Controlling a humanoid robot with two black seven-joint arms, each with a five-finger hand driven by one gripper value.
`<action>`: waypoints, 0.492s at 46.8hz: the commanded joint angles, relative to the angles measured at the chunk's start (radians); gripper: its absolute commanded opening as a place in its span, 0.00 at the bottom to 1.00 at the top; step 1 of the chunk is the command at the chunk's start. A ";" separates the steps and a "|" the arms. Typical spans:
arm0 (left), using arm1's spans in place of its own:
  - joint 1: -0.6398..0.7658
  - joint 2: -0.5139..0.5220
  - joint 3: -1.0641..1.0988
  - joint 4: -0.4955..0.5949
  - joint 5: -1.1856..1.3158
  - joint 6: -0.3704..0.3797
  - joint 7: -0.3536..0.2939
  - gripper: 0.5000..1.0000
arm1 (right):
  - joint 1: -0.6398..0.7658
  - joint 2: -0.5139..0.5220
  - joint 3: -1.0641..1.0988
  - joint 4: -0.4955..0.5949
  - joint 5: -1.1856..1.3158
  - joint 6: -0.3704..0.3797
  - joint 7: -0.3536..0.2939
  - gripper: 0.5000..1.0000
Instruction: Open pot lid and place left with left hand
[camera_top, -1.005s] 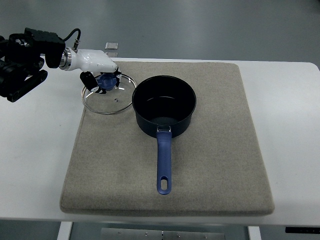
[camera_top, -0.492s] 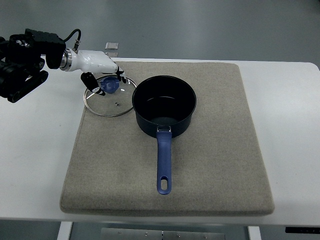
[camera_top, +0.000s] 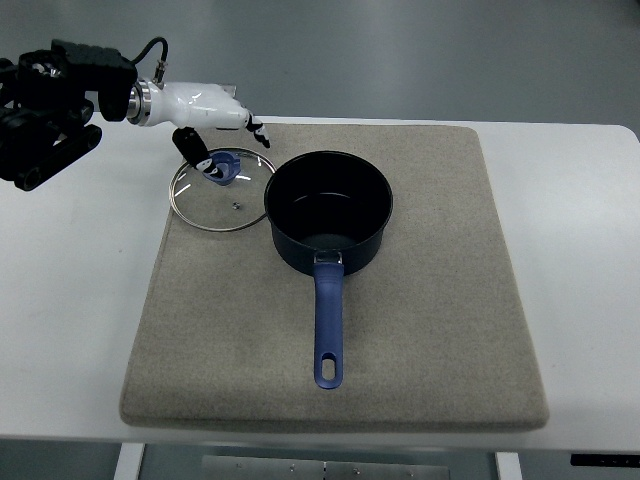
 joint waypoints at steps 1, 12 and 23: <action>-0.043 0.015 -0.004 -0.016 -0.078 0.001 0.000 0.64 | 0.000 0.000 0.000 0.000 0.000 0.000 0.000 0.83; -0.037 0.003 -0.090 0.010 -0.573 0.027 0.000 0.77 | 0.000 0.000 0.000 0.000 0.000 0.000 0.000 0.83; 0.081 -0.085 -0.185 0.089 -1.278 0.129 0.000 0.76 | 0.000 0.000 0.000 -0.002 0.000 0.000 0.000 0.83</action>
